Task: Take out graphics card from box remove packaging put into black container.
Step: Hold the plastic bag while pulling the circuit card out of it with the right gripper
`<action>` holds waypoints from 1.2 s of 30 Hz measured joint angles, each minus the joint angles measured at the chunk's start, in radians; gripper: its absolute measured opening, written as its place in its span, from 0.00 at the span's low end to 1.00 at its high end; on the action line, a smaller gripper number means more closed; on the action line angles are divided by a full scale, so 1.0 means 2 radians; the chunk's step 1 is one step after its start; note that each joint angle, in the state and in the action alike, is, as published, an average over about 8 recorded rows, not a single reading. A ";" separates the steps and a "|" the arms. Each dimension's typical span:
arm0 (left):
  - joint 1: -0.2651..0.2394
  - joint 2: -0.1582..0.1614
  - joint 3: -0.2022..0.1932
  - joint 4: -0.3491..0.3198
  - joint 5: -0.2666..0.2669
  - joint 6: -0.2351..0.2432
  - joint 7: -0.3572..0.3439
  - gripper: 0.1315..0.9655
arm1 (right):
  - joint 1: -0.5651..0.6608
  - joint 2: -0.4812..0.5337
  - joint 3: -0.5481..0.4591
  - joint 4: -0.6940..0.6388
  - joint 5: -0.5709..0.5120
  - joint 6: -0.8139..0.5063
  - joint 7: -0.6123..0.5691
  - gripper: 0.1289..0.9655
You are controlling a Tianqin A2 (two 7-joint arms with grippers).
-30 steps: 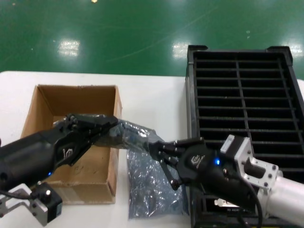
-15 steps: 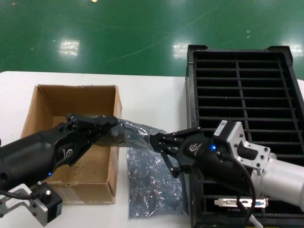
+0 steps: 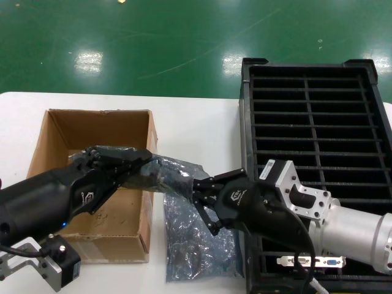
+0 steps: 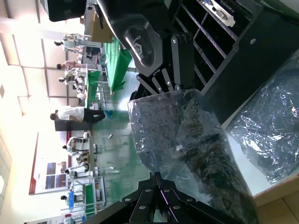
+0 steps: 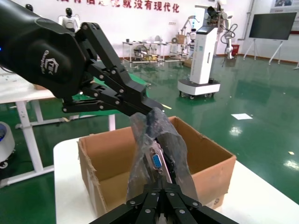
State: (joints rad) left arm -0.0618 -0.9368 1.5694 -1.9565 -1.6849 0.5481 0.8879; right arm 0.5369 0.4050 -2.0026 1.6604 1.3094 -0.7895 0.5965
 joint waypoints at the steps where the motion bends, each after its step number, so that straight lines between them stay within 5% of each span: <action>1: 0.000 0.000 0.000 0.000 0.000 0.000 0.000 0.01 | 0.000 0.000 -0.001 0.000 0.002 0.000 -0.001 0.01; 11: 0.000 0.000 0.000 0.000 0.000 0.000 0.000 0.01 | -0.001 0.006 -0.007 0.002 0.021 -0.005 -0.010 0.03; 28: 0.000 0.000 0.000 0.000 0.000 0.000 0.000 0.01 | 0.012 -0.006 -0.013 -0.019 0.034 0.005 -0.006 0.23; 36: 0.000 0.000 0.000 0.000 0.000 0.000 0.000 0.01 | 0.025 -0.025 -0.021 -0.057 0.035 0.012 -0.007 0.17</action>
State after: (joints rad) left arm -0.0618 -0.9368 1.5694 -1.9565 -1.6849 0.5481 0.8879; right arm 0.5878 0.3541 -2.0452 1.5460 1.3788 -0.7656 0.5818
